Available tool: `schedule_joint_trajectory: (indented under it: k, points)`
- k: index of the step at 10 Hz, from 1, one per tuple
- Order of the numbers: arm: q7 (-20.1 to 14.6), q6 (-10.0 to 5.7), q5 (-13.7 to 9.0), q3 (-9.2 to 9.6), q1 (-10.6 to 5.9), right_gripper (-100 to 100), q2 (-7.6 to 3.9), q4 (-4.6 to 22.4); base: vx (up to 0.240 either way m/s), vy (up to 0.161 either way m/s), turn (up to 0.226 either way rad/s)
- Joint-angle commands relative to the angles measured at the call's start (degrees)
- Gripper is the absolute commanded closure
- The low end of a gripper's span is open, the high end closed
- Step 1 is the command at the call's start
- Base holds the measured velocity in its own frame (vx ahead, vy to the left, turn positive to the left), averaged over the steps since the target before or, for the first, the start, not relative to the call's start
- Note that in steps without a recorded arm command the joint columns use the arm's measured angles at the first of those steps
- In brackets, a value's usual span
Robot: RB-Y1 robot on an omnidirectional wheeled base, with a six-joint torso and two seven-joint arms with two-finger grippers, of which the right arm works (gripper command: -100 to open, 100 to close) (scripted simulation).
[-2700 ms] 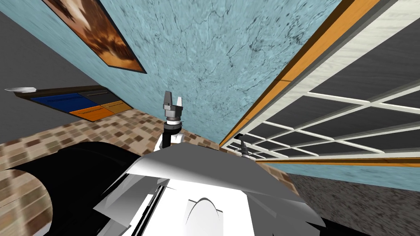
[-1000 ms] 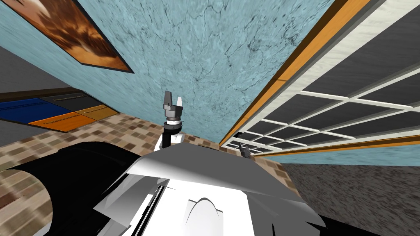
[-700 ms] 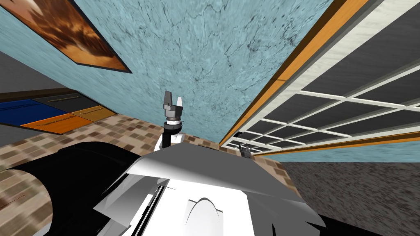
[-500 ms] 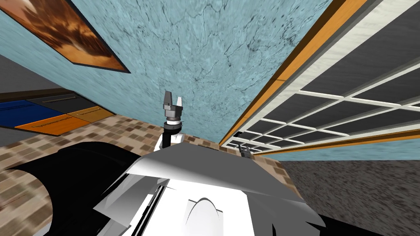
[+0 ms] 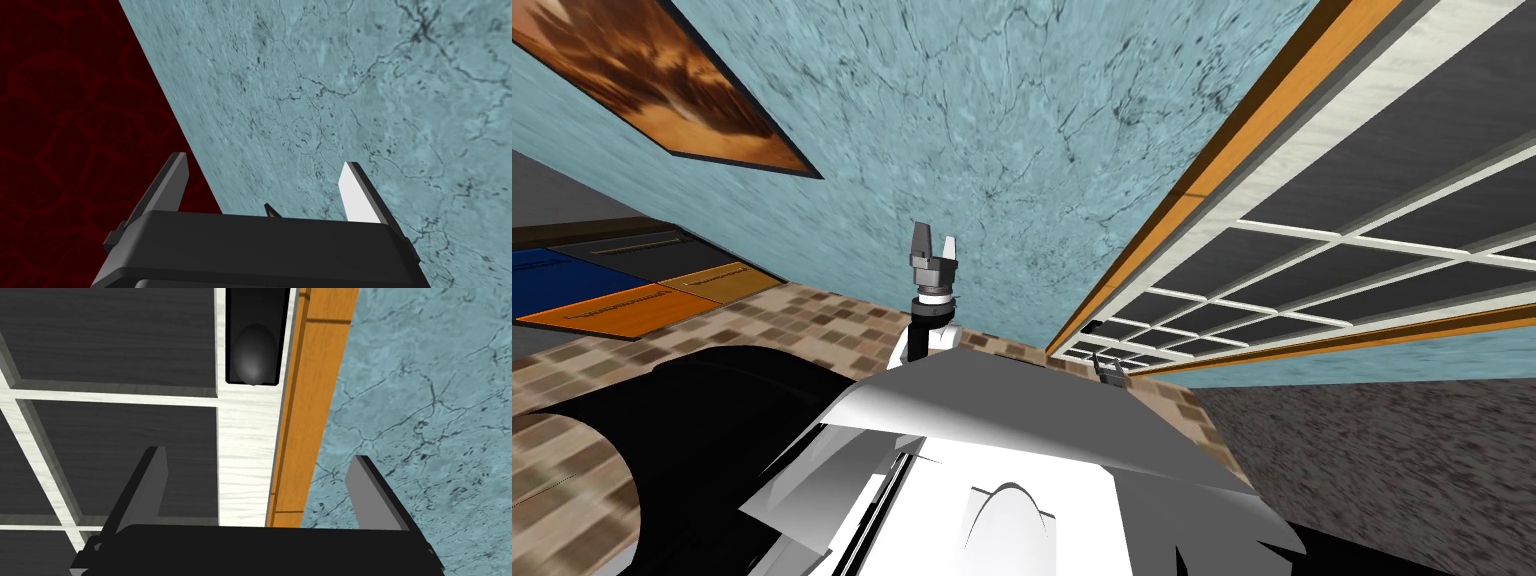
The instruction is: Pull the door open
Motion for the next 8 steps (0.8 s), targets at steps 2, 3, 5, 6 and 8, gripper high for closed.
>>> schedule_joint_trajectory:
  k: [2,3,5,6,8]
  points:
    - [0.4,0.51,-0.1,-0.14,-0.51,-100,0.12,0.1,0.054,0.003,0.015]
    - [0.5,0.70,-0.1,-0.19,-0.70,-100,0.16,0.2,0.203,0.001,0.037]
    - [0.7,1.55,-0.3,-0.40,-1.55,-100,0.35,0.4,0.210,0.005,0.044]
    - [0.8,1.96,-0.3,-0.51,-1.96,-100,0.45,0.5,0.200,-0.034,0.039]
    - [1.1,2.63,-0.5,-0.67,-2.63,-100,0.60,0.6,0.190,-0.007,0.046]
